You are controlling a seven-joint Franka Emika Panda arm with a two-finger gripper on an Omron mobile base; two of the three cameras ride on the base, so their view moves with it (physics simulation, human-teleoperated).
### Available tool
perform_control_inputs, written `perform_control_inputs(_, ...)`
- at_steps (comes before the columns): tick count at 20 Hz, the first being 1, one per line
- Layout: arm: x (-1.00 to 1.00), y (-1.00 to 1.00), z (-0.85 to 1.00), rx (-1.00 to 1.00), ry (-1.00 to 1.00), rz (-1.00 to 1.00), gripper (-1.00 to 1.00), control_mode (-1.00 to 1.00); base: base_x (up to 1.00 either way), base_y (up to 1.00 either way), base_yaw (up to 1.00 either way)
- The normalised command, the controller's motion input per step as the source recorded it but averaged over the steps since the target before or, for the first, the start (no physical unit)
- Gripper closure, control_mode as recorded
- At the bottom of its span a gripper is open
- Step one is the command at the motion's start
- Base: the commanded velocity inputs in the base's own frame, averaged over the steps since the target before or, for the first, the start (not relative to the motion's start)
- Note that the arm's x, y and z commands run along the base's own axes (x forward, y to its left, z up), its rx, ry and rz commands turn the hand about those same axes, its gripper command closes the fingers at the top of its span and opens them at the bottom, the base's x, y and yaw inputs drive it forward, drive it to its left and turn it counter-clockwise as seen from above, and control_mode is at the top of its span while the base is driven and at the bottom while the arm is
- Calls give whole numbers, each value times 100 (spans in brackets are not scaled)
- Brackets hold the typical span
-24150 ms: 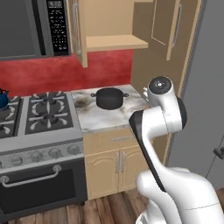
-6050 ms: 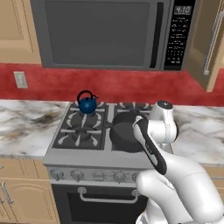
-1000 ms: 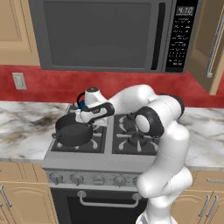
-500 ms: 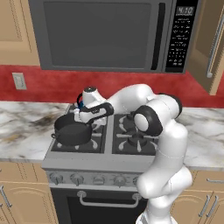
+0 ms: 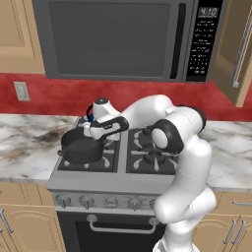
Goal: Pick the kettle from the cabinet and place it on a stove burner. Then pick the pot from the counter and place it on another stove burner. Finally, turn both burners on.
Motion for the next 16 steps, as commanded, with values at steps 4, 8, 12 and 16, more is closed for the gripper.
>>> perform_control_inputs(4,-20,-14,0,0,-7,0,-100,-100,0,0,0)
perform_control_inputs(8,-26,-9,18,0,-7,0,-100,-100,0,0,0)
perform_control_inputs(12,-22,-6,31,0,-5,0,-100,-100,0,0,0)
perform_control_inputs(16,-18,-2,37,0,-5,2,-100,-100,0,0,0)
